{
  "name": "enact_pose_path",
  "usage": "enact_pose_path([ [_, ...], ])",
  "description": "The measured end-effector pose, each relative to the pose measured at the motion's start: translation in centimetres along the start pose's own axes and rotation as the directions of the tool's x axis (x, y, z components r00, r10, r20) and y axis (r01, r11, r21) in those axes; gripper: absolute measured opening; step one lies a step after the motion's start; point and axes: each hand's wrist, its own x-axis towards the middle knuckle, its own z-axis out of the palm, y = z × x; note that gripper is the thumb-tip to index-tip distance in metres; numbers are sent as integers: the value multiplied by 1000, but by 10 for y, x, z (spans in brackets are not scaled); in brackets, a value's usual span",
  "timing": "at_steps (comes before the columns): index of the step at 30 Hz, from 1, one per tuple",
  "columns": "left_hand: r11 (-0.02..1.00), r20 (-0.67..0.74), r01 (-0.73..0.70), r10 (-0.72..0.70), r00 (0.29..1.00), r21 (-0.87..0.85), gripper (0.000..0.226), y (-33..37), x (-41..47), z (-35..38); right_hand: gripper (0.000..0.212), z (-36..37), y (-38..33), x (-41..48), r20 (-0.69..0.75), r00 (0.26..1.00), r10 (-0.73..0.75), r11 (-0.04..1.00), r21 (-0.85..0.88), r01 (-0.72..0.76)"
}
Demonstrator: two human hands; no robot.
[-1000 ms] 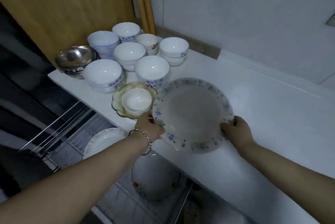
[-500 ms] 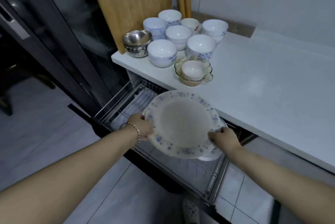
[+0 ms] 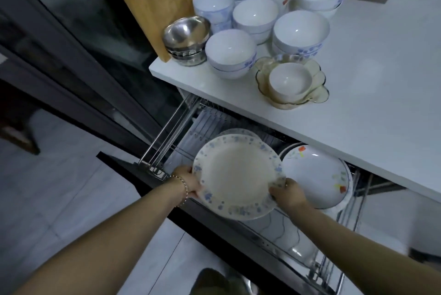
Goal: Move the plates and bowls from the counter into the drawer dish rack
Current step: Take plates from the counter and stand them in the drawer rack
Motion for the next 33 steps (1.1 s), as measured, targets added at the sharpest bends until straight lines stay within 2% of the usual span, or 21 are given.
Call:
enact_pose_path([
  [5,1000,39,5,-5,999,-10,32,11,69,-5,37,41,-9,39,-64,990,122,988,99,-116],
  [10,972,106,-117,97,990,204,37,17,143,-2,36,84,-12,80,-135,969,206,965,190,-178],
  [12,949,151,-144,104,983,281,38,21,174,-2,36,101,-13,98,-208,949,238,955,227,-190],
  [17,929,249,-181,101,963,323,25,31,238,11,41,131,-7,136,-307,886,348,913,324,-247],
  [21,927,273,-227,145,951,299,39,36,259,29,32,140,7,151,-382,827,413,890,360,-279],
  [24,915,257,-258,181,949,311,41,34,263,42,26,146,15,158,-430,791,436,887,352,-297],
  [27,912,245,-269,196,949,310,45,28,263,50,31,154,23,167,-462,781,420,902,309,-302],
  [30,887,265,-310,226,937,341,58,19,257,51,45,161,24,169,-483,769,418,903,311,-295],
  [33,859,333,-343,218,917,380,67,12,263,57,44,161,19,167,-505,745,435,894,342,-290],
])
